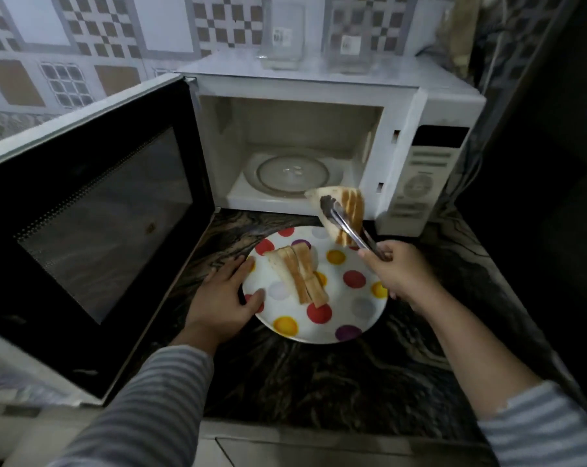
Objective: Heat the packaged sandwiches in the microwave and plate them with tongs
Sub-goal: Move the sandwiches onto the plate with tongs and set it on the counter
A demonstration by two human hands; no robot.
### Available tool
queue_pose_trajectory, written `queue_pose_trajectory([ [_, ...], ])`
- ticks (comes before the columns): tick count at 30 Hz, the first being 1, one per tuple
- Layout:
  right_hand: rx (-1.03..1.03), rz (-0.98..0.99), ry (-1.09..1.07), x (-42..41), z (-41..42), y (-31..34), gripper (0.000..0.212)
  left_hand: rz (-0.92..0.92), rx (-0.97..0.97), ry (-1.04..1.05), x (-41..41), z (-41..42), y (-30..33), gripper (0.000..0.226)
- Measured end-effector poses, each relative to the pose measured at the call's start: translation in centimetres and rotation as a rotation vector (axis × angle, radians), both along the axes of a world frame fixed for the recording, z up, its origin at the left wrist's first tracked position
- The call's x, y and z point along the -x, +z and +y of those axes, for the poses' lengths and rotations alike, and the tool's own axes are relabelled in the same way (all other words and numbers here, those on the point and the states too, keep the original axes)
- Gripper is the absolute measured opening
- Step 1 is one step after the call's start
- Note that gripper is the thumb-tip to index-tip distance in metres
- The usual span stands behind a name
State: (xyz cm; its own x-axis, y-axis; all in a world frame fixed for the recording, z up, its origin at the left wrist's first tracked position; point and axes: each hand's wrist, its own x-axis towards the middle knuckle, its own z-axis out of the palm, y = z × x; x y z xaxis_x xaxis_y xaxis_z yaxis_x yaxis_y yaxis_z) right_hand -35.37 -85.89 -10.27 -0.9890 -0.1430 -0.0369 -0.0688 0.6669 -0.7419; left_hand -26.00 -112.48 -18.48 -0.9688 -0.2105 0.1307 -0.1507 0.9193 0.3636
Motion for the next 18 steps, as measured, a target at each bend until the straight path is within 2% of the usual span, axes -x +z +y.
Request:
queue_pose_trajectory([
  [3, -0.084, -0.009, 0.017, -2.6, 1.7, -1.7, 0.02, 0.003, 0.005, -0.002, 0.0, 0.0, -0.1, 0.093],
  [8, -0.143, -0.018, 0.024, -5.2, 1.9, -3.2, 0.03, -0.004, 0.009, -0.005, 0.0, 0.0, -0.3, 0.094],
  [18, -0.309, 0.02, 0.097, -5.2, 2.2, -3.1, 0.027, 0.016, 0.001, -0.016, 0.2, -0.2, -0.4, 0.095],
])
